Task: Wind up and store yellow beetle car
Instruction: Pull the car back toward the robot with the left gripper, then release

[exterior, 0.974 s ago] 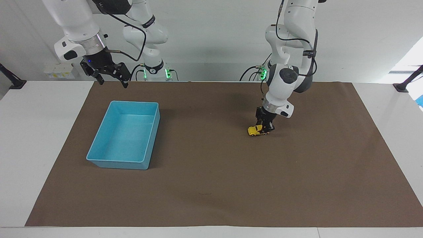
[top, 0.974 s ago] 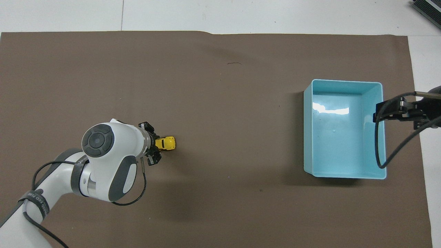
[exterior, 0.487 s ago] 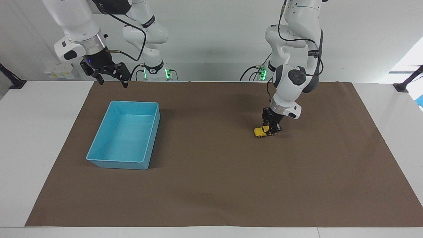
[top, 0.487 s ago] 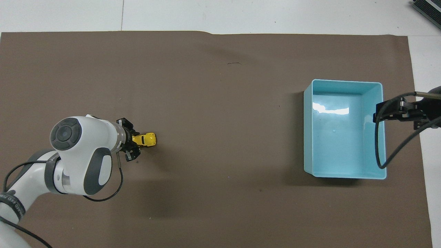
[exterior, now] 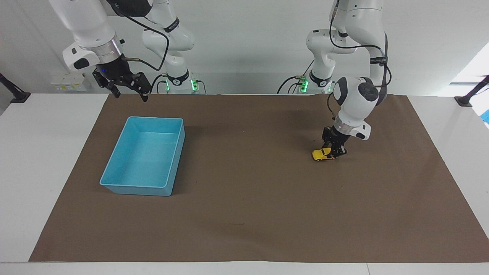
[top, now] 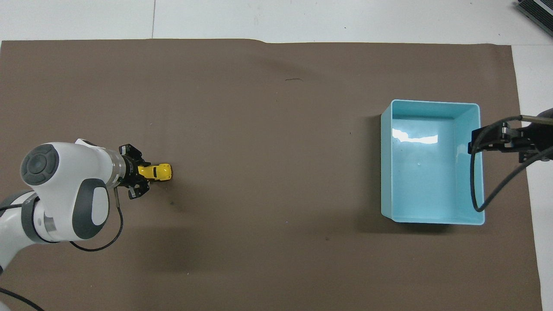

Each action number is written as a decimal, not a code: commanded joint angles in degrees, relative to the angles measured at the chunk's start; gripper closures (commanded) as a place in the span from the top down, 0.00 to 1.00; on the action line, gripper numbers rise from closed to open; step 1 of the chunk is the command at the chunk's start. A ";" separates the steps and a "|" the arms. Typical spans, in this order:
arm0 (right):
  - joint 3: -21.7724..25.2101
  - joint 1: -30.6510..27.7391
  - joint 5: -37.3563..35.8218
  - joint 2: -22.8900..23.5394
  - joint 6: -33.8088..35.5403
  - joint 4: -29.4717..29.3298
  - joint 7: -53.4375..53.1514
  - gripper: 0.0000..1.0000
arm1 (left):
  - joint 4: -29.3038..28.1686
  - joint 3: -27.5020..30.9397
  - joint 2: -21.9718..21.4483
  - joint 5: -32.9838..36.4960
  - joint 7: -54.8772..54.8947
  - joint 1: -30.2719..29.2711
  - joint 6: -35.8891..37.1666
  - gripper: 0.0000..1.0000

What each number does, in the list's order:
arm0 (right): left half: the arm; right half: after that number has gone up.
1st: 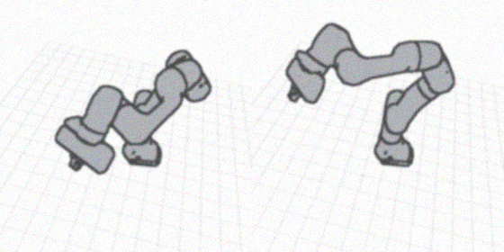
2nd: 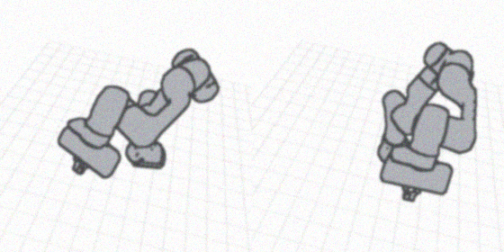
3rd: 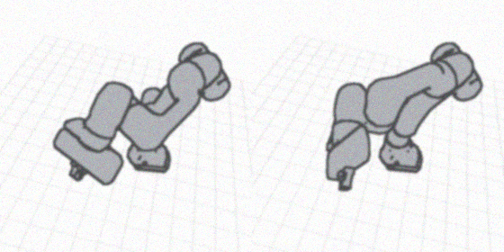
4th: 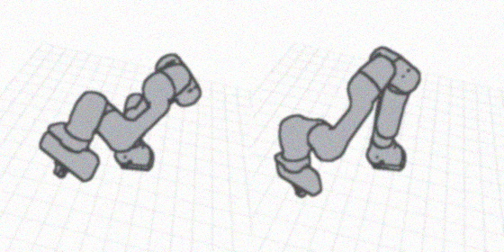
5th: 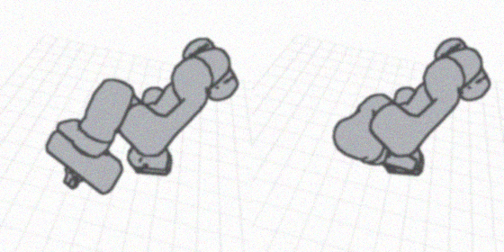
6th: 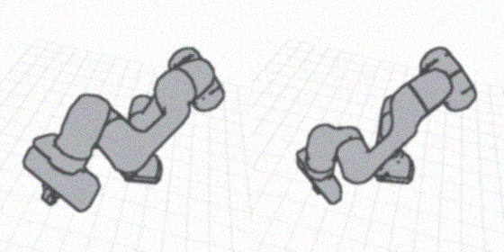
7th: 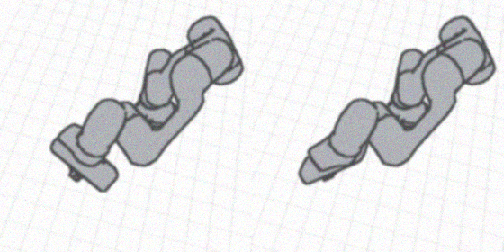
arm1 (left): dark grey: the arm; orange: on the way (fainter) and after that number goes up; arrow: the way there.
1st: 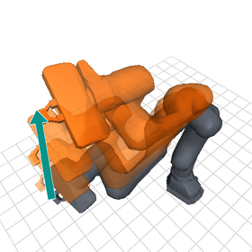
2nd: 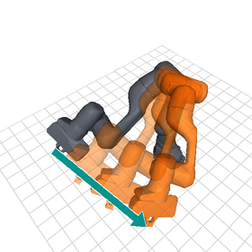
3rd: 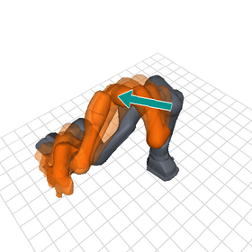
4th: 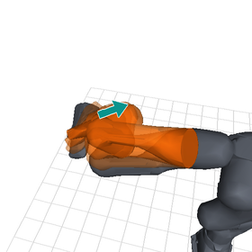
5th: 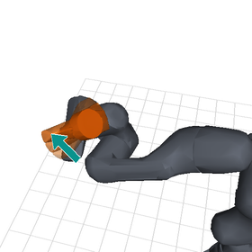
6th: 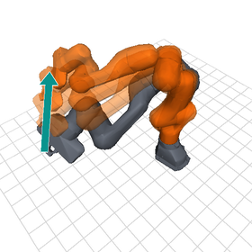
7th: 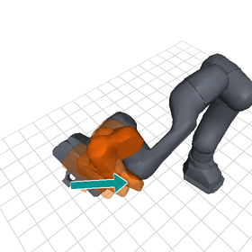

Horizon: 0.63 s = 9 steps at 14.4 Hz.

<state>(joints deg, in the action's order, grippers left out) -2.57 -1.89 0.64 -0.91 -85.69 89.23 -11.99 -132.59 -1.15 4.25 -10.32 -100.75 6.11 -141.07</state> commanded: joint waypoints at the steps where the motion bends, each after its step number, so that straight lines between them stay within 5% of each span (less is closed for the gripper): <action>1: -0.06 -0.57 0.76 -0.50 0.26 0.06 1.18 1.00 | -0.74 0.27 1.90 0.92 2.49 -2.07 -2.80 0.05; 4: -0.06 -0.57 0.76 -0.50 0.26 0.06 1.18 1.00 | -0.48 0.27 1.99 0.92 2.31 -2.07 -2.80 0.21; 5: -0.06 -0.57 0.76 -0.50 0.26 0.06 1.18 1.00 | -0.21 0.27 2.07 0.92 2.23 -2.07 -2.72 0.42; 6: -0.06 -0.57 0.76 -0.50 0.26 0.06 1.18 1.00 | -0.04 0.27 2.07 0.92 2.31 -1.98 -2.37 0.89; 7: -0.06 -0.57 0.76 -0.50 0.26 0.06 1.18 1.00 | 0.92 0.27 1.90 0.92 1.44 -1.63 -1.93 1.00; 9: -0.06 -0.57 0.76 -0.50 0.26 0.06 1.18 1.00 | 5.91 0.27 1.63 0.92 1.26 -1.80 5.33 1.00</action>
<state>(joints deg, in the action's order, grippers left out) -2.57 -1.89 0.64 -0.91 -85.69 89.23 -11.99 -131.47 -0.66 5.12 -10.19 -99.87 5.31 -140.94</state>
